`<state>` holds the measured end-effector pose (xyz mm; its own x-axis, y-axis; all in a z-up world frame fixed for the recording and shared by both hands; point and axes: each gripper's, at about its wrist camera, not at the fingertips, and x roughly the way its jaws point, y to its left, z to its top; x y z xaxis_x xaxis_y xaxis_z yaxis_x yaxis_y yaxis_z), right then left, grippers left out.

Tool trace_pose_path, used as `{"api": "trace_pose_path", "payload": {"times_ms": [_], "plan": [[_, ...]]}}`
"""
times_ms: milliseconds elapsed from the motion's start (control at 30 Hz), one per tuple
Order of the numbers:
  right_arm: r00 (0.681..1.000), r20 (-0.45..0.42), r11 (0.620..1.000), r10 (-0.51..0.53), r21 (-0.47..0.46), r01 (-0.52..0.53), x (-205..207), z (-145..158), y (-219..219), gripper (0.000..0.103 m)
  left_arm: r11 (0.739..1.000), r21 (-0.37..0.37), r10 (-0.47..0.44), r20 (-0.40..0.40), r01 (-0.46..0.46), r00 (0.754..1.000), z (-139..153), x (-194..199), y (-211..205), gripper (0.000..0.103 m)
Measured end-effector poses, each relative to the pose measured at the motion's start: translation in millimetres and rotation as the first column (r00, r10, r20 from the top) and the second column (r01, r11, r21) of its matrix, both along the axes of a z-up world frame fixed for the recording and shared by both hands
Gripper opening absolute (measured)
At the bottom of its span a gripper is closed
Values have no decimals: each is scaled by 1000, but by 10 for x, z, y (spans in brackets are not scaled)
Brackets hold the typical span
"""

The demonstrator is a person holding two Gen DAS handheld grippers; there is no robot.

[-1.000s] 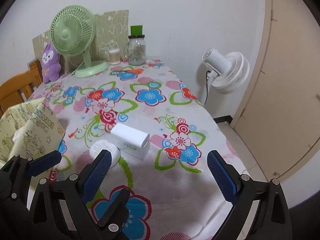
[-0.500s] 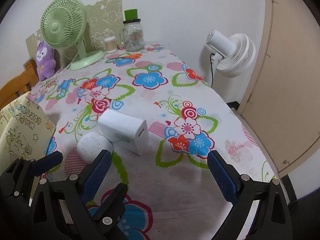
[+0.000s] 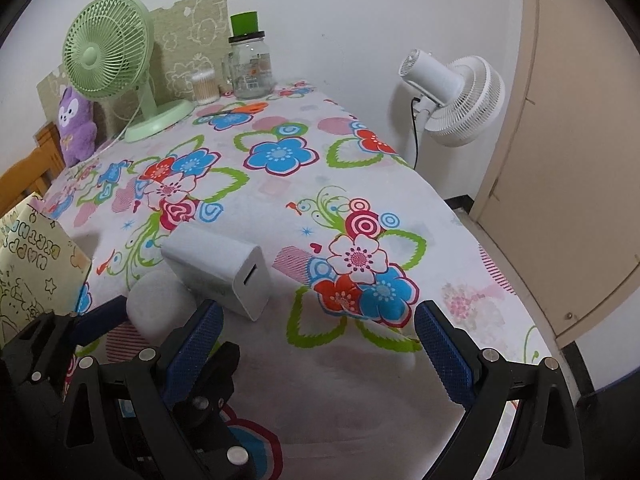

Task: Organize rigid objects
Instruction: 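Grasp the white round case with the left tool while the right tool grasps the white square charger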

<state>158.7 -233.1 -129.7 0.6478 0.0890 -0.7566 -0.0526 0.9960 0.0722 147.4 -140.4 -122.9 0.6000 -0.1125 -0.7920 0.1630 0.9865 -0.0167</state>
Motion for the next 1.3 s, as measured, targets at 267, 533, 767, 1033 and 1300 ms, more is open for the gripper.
{"api": "trace_pose_path", "payload": {"times_ms": [267,533,767,1033,1300], "plan": [[1000,9,1000,29,9,-29,36,29,139,98,1000,-17,10,11,-9,1000,37,-7,109,57],[997,14,997,71,-17,-71,91,39,369,98,997,0,74,21,-74,997,47,-17,285,57],[997,10,997,79,-11,-79,208,3,464,98,994,12,106,31,-107,994,44,17,319,57],[996,9,996,92,14,-93,302,-37,476,98,992,7,123,23,-123,992,23,96,337,58],[993,-36,991,114,74,-111,386,-89,476,66,992,7,129,17,-129,992,18,131,330,58]]}}
